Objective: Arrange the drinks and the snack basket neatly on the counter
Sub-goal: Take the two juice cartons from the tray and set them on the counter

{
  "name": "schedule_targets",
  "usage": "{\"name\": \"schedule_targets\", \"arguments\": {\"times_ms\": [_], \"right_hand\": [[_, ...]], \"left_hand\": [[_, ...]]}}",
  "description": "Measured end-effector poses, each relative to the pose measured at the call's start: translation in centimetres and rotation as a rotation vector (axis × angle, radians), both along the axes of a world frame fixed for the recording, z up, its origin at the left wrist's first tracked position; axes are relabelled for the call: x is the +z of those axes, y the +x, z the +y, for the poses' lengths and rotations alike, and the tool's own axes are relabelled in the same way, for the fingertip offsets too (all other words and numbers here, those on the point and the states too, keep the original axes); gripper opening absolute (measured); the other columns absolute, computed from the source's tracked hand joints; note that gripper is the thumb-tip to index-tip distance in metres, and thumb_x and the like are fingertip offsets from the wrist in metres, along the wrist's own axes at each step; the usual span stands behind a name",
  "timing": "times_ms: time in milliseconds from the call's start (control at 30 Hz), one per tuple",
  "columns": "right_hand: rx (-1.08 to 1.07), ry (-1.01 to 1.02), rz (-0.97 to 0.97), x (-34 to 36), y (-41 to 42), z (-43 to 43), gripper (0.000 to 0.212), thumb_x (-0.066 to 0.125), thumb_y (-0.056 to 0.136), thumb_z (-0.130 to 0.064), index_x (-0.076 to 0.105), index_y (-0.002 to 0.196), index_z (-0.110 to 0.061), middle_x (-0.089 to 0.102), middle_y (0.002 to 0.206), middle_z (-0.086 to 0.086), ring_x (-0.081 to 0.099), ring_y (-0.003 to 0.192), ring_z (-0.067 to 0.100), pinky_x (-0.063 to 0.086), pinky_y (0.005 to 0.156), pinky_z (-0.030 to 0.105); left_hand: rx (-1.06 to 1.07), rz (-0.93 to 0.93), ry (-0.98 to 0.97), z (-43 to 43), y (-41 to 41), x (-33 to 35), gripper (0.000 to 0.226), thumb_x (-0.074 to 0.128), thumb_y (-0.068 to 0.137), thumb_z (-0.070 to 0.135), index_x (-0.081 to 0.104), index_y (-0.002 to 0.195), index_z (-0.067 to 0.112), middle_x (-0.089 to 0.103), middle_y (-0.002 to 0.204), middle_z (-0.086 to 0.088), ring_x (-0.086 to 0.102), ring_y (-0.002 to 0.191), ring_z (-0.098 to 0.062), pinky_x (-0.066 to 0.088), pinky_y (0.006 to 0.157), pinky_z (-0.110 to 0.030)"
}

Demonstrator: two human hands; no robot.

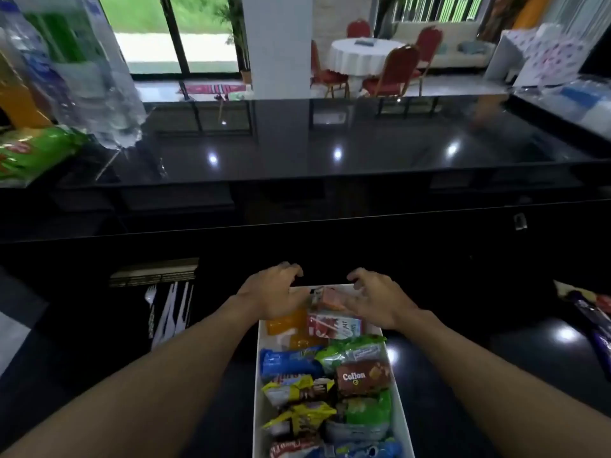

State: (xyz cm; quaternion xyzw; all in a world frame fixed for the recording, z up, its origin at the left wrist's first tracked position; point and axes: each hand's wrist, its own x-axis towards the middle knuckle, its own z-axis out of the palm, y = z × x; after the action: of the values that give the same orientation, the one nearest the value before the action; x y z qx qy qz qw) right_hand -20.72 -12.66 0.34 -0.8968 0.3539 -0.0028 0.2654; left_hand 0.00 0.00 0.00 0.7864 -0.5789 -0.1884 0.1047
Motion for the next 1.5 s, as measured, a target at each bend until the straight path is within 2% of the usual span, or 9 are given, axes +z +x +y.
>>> {"name": "schedule_targets", "arguments": {"times_ms": [233,367,533,700,1000,1100,1233,1333,1500], "right_hand": [[0.053,-0.009,0.303,-5.7,0.1,-2.6,0.052,0.071,0.090,-0.045,0.054,0.128,-0.015,0.064,0.122,0.007,0.064,0.106,0.023,0.055,0.085,0.033],[0.066,0.045,0.315,-7.0,0.6,-3.8,0.059,0.080,0.078,-0.050,0.058,0.121,-0.017,0.067,0.115,0.003,0.066,0.101,0.022,0.057,0.085,0.035],[0.065,0.058,0.330,-8.2,0.8,-4.1,0.060,0.087,0.071,-0.046,0.060,0.117,-0.020,0.069,0.113,0.003,0.067,0.098,0.020,0.057,0.083,0.032],[0.076,0.165,0.337,-8.2,0.8,-4.3,0.060,0.088,0.071,-0.042,0.064,0.122,-0.020,0.070,0.117,-0.001,0.066,0.104,0.017,0.055,0.092,0.033],[-0.006,0.328,0.127,-6.3,0.2,-3.0,0.031,0.084,0.080,-0.026,0.067,0.105,-0.018,0.073,0.110,0.001,0.069,0.099,0.015,0.058,0.089,0.034],[-0.038,0.361,0.016,-5.1,-0.3,-2.5,0.039,0.084,0.081,-0.022,0.061,0.112,-0.014,0.071,0.110,0.005,0.070,0.097,0.017,0.060,0.085,0.036],[-0.029,0.397,-0.100,-3.3,-0.5,-1.5,0.037,0.082,0.084,-0.015,0.060,0.113,-0.009,0.070,0.111,0.008,0.070,0.102,0.020,0.060,0.086,0.042],[-0.018,0.399,-0.142,-1.6,-0.7,-0.9,0.031,0.082,0.083,-0.015,0.063,0.108,-0.013,0.070,0.109,0.004,0.072,0.097,0.017,0.062,0.080,0.041],[-0.054,0.369,-0.232,1.1,-1.3,0.2,0.025,0.085,0.079,-0.016,0.070,0.098,-0.014,0.072,0.101,0.007,0.073,0.090,0.022,0.062,0.075,0.041]], "left_hand": [[-0.058,-0.034,0.001,-3.7,-1.2,-5.4,0.057,0.054,0.095,0.045,0.040,0.146,0.025,0.043,0.138,0.003,0.045,0.127,-0.017,0.042,0.103,-0.036],[-0.163,-0.117,-0.014,-4.8,-2.1,-8.0,0.058,0.055,0.095,0.042,0.036,0.149,0.029,0.040,0.138,0.006,0.042,0.127,-0.015,0.042,0.102,-0.034],[-0.134,-0.100,0.066,-5.1,-2.8,-9.8,0.059,0.052,0.095,0.041,0.025,0.147,0.039,0.031,0.131,0.011,0.039,0.125,-0.014,0.047,0.096,-0.053],[-0.154,-0.161,0.069,-5.7,-3.1,-10.0,0.055,0.056,0.097,0.030,0.035,0.147,0.027,0.031,0.125,0.005,0.038,0.123,-0.017,0.044,0.102,-0.048],[-0.039,-0.173,0.109,-3.5,-2.4,-8.4,0.054,0.053,0.098,0.023,0.030,0.147,0.026,0.028,0.139,0.002,0.033,0.134,-0.019,0.042,0.102,-0.050],[-0.025,-0.146,0.032,-2.2,-1.6,-7.2,0.051,0.053,0.098,0.018,0.037,0.146,0.020,0.036,0.143,-0.002,0.038,0.134,-0.021,0.041,0.104,-0.044],[-0.054,-0.082,-0.055,-0.1,-0.8,-5.3,0.039,0.055,0.098,0.027,0.050,0.134,0.014,0.056,0.129,-0.007,0.055,0.116,-0.020,0.046,0.097,-0.035],[0.009,0.000,-0.092,1.6,-0.7,-3.5,0.045,0.057,0.096,0.028,0.046,0.137,0.014,0.053,0.127,-0.007,0.054,0.114,-0.022,0.045,0.097,-0.035],[0.044,0.194,-0.197,4.0,-0.1,-0.8,0.029,0.050,0.101,0.028,0.048,0.129,0.023,0.051,0.120,0.001,0.053,0.109,-0.014,0.049,0.095,-0.039]]}}
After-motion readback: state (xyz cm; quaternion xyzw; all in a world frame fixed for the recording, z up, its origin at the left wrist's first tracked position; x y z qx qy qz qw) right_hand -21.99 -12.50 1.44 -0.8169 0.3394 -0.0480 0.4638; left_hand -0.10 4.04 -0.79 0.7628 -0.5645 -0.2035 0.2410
